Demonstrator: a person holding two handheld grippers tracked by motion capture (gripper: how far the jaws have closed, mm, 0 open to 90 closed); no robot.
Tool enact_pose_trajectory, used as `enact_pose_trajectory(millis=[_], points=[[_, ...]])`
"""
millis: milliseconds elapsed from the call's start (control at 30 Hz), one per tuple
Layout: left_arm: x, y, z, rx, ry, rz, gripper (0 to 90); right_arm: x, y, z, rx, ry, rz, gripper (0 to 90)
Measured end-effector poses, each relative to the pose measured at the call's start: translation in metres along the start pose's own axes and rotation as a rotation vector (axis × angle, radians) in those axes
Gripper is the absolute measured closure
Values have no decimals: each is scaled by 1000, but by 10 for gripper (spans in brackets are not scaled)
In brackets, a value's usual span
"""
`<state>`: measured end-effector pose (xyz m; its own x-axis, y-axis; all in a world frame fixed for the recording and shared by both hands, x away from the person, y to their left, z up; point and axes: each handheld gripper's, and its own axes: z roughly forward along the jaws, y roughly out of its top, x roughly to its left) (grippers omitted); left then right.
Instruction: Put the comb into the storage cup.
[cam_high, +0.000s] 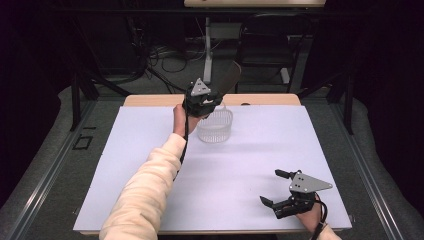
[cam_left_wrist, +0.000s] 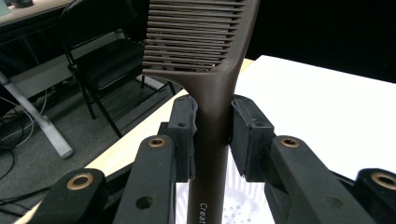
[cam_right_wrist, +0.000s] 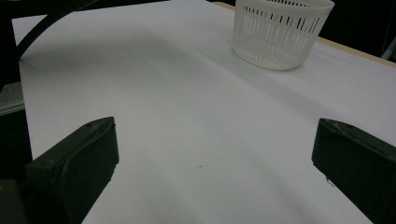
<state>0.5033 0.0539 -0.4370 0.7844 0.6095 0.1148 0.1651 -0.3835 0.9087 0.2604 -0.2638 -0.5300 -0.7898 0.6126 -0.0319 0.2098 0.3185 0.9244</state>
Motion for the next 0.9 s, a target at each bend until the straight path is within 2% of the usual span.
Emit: enact_pose_trajectory(millis=[467, 900], points=[[2, -6, 4, 7, -16, -10, 717, 0, 0, 0, -2, 0, 0, 3], [2, -12, 8, 29, -41, 2, 717, 0, 0, -1, -2, -1, -2, 3]])
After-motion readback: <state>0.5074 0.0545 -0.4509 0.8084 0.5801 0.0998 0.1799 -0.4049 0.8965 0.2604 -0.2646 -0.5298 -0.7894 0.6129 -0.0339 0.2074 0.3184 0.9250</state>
